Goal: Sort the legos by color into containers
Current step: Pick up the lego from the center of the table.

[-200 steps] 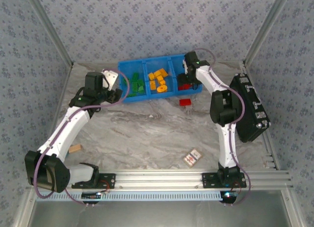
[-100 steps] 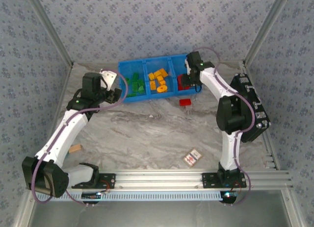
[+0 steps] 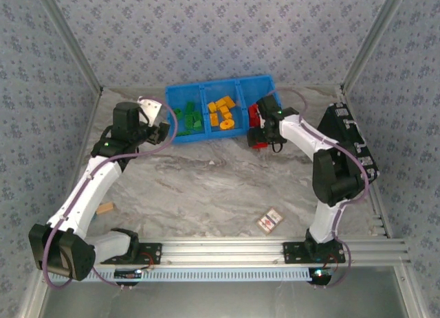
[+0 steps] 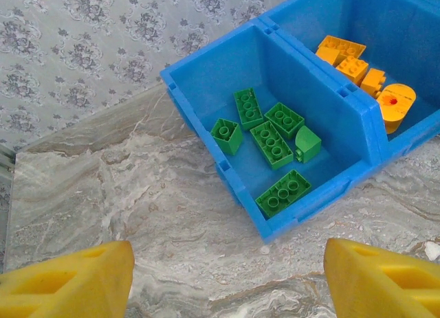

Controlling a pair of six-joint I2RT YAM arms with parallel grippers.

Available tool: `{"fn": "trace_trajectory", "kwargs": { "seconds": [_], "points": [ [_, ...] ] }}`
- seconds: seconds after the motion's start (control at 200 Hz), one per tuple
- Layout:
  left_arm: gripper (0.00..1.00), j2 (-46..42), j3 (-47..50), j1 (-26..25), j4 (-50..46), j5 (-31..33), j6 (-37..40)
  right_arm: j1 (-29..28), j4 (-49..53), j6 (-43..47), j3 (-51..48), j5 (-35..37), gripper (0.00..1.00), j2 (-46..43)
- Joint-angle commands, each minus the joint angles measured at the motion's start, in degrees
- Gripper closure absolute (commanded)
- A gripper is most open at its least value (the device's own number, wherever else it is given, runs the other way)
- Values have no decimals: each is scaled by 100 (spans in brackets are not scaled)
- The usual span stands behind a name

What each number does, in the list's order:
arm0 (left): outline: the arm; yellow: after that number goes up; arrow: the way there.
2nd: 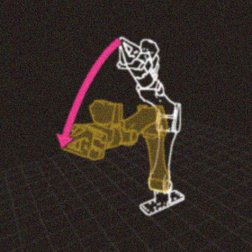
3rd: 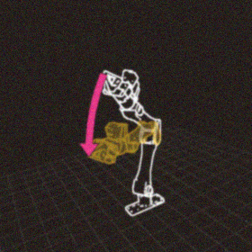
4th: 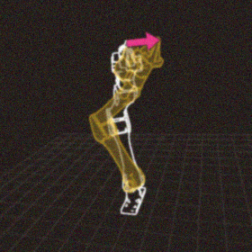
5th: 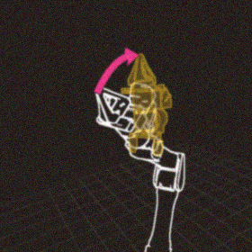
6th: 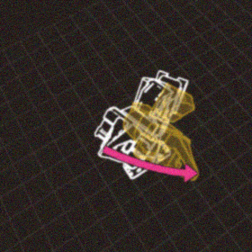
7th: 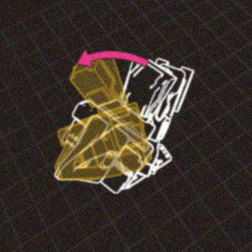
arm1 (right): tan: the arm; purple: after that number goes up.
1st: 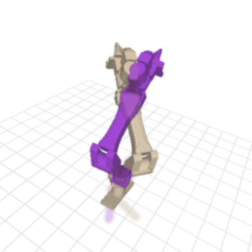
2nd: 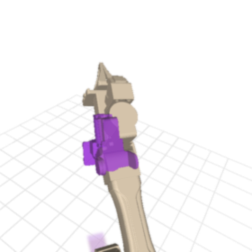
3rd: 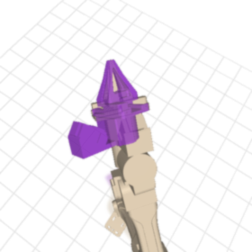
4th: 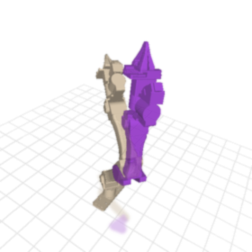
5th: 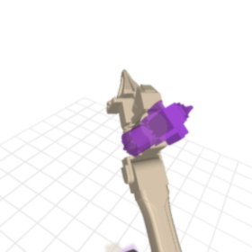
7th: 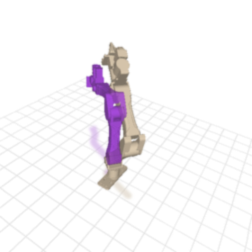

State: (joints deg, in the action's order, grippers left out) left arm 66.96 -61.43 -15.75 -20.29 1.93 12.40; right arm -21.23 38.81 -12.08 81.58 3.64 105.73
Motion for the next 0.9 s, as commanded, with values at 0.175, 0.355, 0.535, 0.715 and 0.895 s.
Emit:
{"fn": "trace_trajectory", "kwargs": {
  "seconds": [0.175,0.355,0.535,0.715,0.895],
  "points": [
    [26,-117,43,32,116,-28,46,52,-409,-207,411,-166,8,852],
    [26,-113,74,37,113,20,104,70,-359,-251,708,-34,6,1261],
    [26,-17,54,37,106,2,115,130,-260,-217,798,66,9,1445],
    [26,40,36,45,96,0,139,168,-207,-207,798,172,19,1536],
    [25,62,26,63,88,-16,138,174,-176,-199,807,229,35,1555]
  ]
}}
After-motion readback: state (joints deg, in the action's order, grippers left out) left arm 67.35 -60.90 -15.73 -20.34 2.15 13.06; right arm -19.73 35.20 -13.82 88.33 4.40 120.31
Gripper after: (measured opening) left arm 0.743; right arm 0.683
